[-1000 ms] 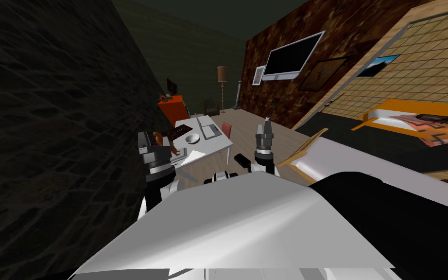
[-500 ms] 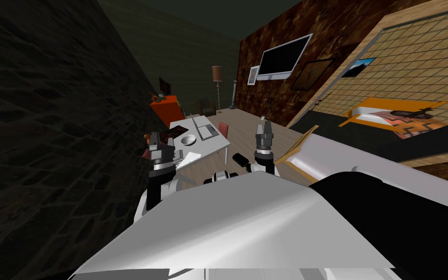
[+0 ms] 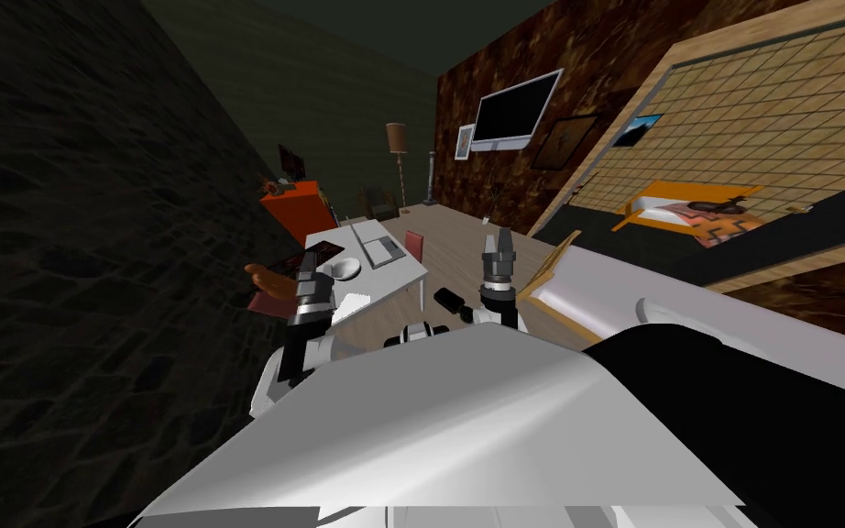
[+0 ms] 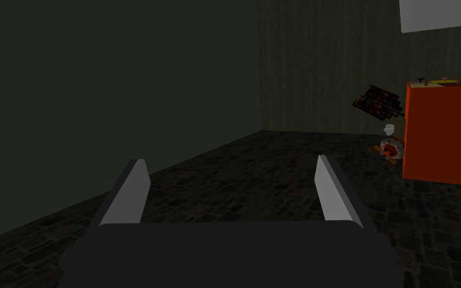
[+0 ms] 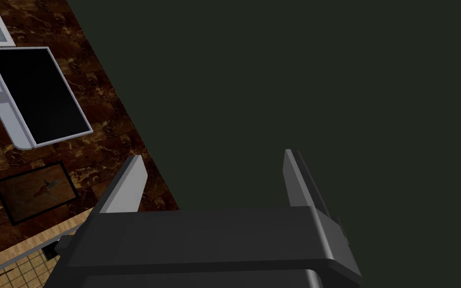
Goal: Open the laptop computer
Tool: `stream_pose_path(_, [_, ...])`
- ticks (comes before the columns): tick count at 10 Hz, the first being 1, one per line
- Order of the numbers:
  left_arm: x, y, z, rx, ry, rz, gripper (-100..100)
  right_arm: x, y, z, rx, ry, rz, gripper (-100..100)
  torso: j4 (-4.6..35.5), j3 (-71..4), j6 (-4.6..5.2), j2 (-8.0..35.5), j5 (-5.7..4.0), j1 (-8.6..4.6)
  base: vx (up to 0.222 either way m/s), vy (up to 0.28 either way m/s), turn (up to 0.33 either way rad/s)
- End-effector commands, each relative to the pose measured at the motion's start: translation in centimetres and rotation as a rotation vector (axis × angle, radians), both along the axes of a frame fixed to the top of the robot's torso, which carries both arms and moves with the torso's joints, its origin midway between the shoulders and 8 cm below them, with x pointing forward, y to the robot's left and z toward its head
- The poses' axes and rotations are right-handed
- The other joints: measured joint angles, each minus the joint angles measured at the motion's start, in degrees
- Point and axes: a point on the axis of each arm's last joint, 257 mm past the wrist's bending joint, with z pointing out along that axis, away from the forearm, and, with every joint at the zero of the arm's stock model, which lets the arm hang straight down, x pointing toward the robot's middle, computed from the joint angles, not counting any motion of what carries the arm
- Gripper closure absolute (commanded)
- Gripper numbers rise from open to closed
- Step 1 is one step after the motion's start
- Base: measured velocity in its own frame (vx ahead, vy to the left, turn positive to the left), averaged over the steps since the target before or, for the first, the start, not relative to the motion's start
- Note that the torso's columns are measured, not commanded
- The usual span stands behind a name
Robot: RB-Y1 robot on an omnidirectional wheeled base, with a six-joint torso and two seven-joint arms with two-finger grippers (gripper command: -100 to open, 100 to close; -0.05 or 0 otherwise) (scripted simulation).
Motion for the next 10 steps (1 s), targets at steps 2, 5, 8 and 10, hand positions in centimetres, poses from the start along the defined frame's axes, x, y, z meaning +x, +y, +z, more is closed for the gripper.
stream_pose_path(2, [1.9, 1.0, -2.1, 0.057, 0.078, 0.024, -100, 0.0, 0.0, 0.0, 0.0, 0.0, 0.0, 0, -0.01, -0.02, 0.0, -0.03, 0.0, 0.0, 0.016, -0.009, -0.119])
stream_pose_path(5, [3.5, 2.5, -4.2, 0.115, 0.15, 0.051, -100, 0.0, 0.0, 0.0, 0.0, 0.0, 0.0, 0, -0.01, -0.04, -0.01, -0.05, 0.0, 0.01, 0.022, -0.006, -0.145])
stream_pose_path(8, [4.8, 4.1, -5.9, 0.178, 0.216, 0.081, -100, 0.0, 0.0, 0.0, 0.0, 0.0, 0.0, 0, -0.01, -0.02, 0.0, -0.02, 0.0, 0.01, 0.019, -0.005, -0.132])
stream_pose_path(10, [5.9, 5.8, -7.0, 0.236, 0.268, 0.11, -100, 0.0, 0.0, 0.0, 0.0, 0.0, 0.0, 0, -0.01, -0.03, 0.01, -0.04, 0.0, 0.0, 0.023, -0.009, -0.165])
